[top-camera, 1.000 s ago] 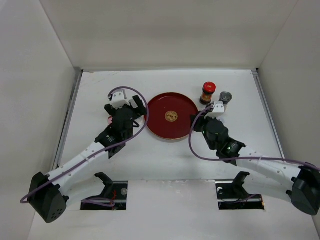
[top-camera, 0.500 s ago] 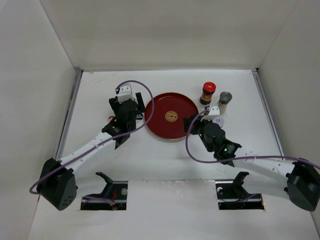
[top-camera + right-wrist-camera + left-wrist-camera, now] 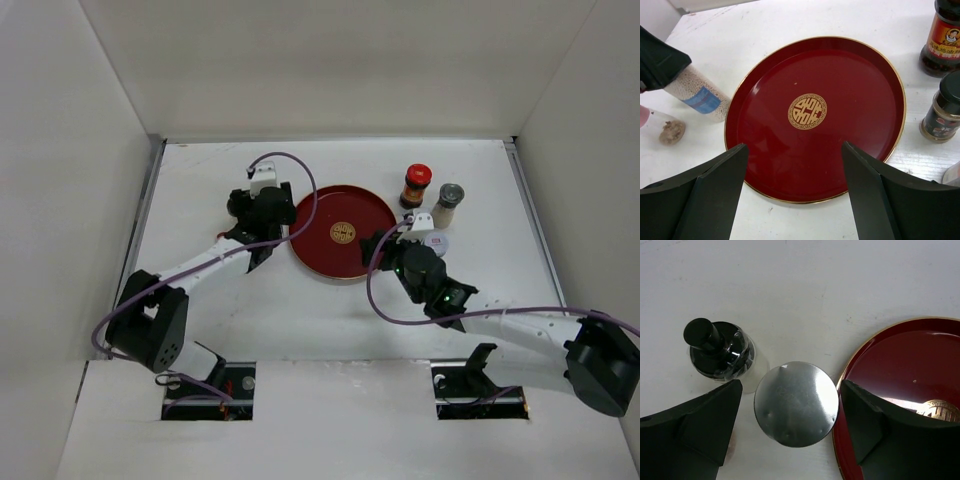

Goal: Organize the condiment bottles

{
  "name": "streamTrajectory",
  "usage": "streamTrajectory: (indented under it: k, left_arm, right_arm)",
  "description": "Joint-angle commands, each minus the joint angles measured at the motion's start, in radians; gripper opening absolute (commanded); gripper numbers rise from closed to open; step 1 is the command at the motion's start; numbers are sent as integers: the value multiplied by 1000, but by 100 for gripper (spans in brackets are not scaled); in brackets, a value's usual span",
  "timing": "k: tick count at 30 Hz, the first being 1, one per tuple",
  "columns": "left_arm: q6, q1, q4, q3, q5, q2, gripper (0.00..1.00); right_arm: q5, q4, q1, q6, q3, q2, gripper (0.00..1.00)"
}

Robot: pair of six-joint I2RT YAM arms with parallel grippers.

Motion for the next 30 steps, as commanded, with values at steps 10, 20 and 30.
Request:
streamTrajectory:
  k: [10, 20, 30]
  left_arm:
    - [20, -35, 53, 47, -63, -126, 33]
    - [42, -124, 140, 163, -11, -94, 31]
    - [45, -145, 255, 377, 105, 236, 32]
  right_arm:
    - [-17, 79, 1, 10, -7, -28, 82]
    - [-3, 95, -13, 22, -29, -54, 82]
    - [-3, 73, -42, 30, -29, -41, 81]
